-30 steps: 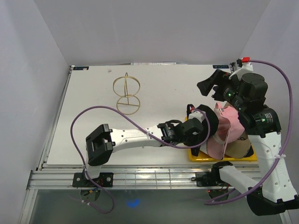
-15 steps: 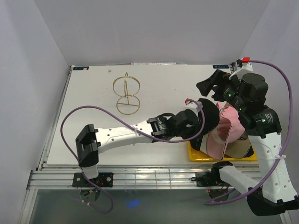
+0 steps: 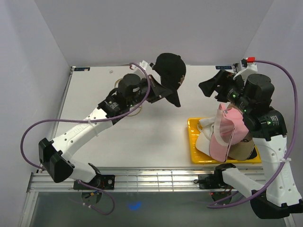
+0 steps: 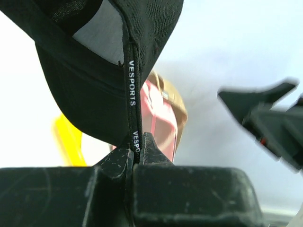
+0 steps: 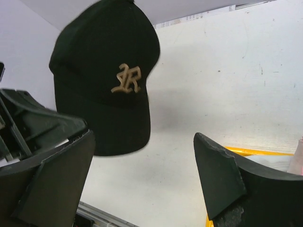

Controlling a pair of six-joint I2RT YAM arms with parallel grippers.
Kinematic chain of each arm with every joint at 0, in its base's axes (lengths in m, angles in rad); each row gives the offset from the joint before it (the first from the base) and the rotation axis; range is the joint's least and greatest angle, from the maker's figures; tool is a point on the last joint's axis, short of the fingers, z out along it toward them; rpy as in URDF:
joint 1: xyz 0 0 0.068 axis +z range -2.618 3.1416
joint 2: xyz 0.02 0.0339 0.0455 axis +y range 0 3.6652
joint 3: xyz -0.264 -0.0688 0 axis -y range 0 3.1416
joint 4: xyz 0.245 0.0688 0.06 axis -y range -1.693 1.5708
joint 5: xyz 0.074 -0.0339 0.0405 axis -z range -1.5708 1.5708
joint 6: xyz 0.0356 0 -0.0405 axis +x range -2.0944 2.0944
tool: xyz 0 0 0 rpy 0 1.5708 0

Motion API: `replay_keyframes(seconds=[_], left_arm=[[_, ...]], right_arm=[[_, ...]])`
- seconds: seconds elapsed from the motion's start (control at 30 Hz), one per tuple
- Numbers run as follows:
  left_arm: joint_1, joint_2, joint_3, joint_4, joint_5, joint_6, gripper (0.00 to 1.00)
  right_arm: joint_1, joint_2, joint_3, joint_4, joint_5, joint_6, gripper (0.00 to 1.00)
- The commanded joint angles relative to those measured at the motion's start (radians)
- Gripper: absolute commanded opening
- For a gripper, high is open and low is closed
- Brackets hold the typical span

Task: Stack the hats

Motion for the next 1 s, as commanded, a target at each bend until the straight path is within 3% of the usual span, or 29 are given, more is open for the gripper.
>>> replay_keyframes(seconds=[0.0,0.17,0.33,0.5,0.97], left_arm=[[0.131,-0.052,-0.001,0.109,0.160,-0.038,0.00],[0.329,-0.058,-0.033,0.221,0.353,-0.127,0.00],[0.530,-0.067,-0.136,0.456,0.574,-0.314,0.00],[0.670,-0.093,-0.280,0.664,0.680,-0.464,0.00],[0.805,-0.098,-0.586,1.159,0.804,-0.814,0.00]], right_arm=[[0.002,0.003,0.039,0.028,-0.027,0.010,0.90],[0.000,0.012,0.030,0.028,-0.047,0.014,0.90],[0.000,0.014,0.021,0.028,-0.050,0.014,0.90],[0.000,0.015,0.002,0.037,-0.059,0.014,0.90],[0.000,0.009,-0.065,0.068,-0.088,0.030,0.90]])
